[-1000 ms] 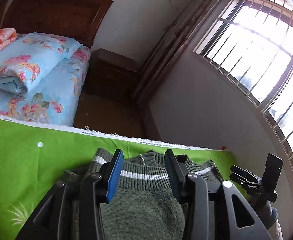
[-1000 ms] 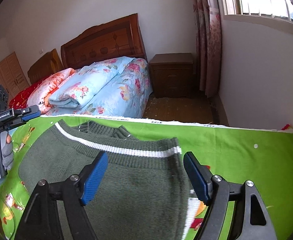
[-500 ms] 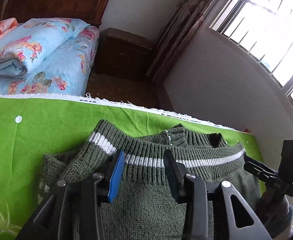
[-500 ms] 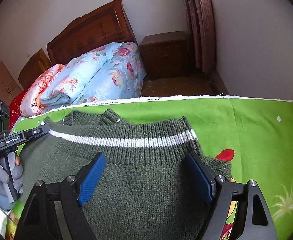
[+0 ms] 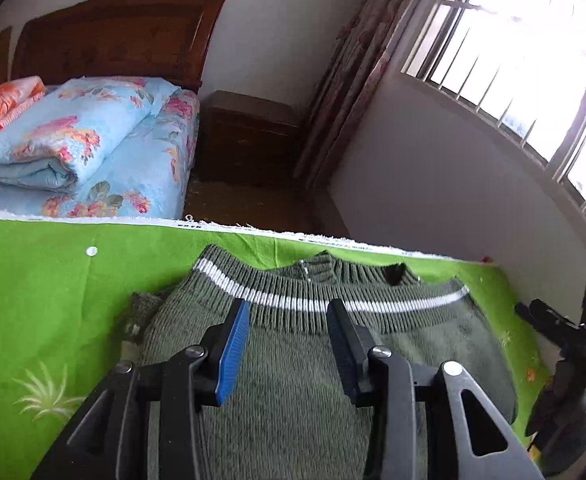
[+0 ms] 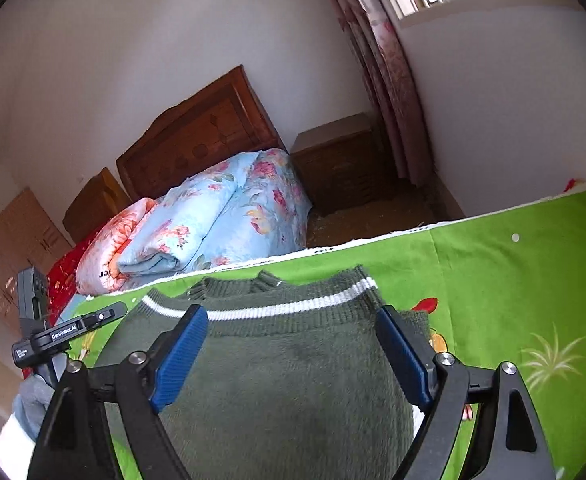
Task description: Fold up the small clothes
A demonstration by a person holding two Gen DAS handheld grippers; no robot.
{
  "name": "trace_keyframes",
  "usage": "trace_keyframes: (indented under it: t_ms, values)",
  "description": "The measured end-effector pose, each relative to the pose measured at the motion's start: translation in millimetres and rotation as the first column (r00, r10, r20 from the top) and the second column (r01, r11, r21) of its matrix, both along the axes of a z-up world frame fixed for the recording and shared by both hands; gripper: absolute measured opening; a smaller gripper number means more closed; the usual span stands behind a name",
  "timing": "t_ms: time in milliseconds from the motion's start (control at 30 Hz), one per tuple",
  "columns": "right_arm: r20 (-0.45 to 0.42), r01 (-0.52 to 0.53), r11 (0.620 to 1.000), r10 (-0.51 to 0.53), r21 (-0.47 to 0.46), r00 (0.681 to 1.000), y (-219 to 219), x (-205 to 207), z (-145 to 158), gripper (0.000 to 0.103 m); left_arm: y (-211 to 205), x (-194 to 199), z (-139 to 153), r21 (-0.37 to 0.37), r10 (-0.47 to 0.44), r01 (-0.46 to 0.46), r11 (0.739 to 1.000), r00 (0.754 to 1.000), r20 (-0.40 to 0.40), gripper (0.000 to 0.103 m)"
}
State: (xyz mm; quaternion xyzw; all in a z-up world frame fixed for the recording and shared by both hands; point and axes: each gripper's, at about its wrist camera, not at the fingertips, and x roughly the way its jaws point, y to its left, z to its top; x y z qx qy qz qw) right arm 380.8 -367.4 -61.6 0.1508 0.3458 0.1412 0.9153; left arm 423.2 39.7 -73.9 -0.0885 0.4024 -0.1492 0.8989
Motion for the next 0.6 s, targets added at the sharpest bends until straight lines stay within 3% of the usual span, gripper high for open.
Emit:
trace_keyframes:
  t_ms: [100,233,367,600]
  values:
    - [-0.011,-0.032,0.989,0.031,-0.146,0.999,32,-35,-2,0.103,-11,-41,-3,0.171,0.007,-0.012,0.985,1.000,0.030,0.041]
    - [-0.039,-0.026,0.959,0.015,-0.282,0.999,62,-70,-28,0.103,-22,-85,-22,0.251,0.014,-0.017,0.968,1.000,0.014,0.041]
    - [-0.023,0.012,0.938,-0.022,-0.346,0.999,81,-88,-43,0.103,-29,-107,-36,0.253,0.048,-0.051,0.966,0.999,0.019,0.041]
    - [-0.024,0.040,0.916,-0.054,-0.398,0.998,94,-89,-54,0.103,-36,-109,-43,0.266,0.074,-0.085,0.960,0.996,0.051,0.043]
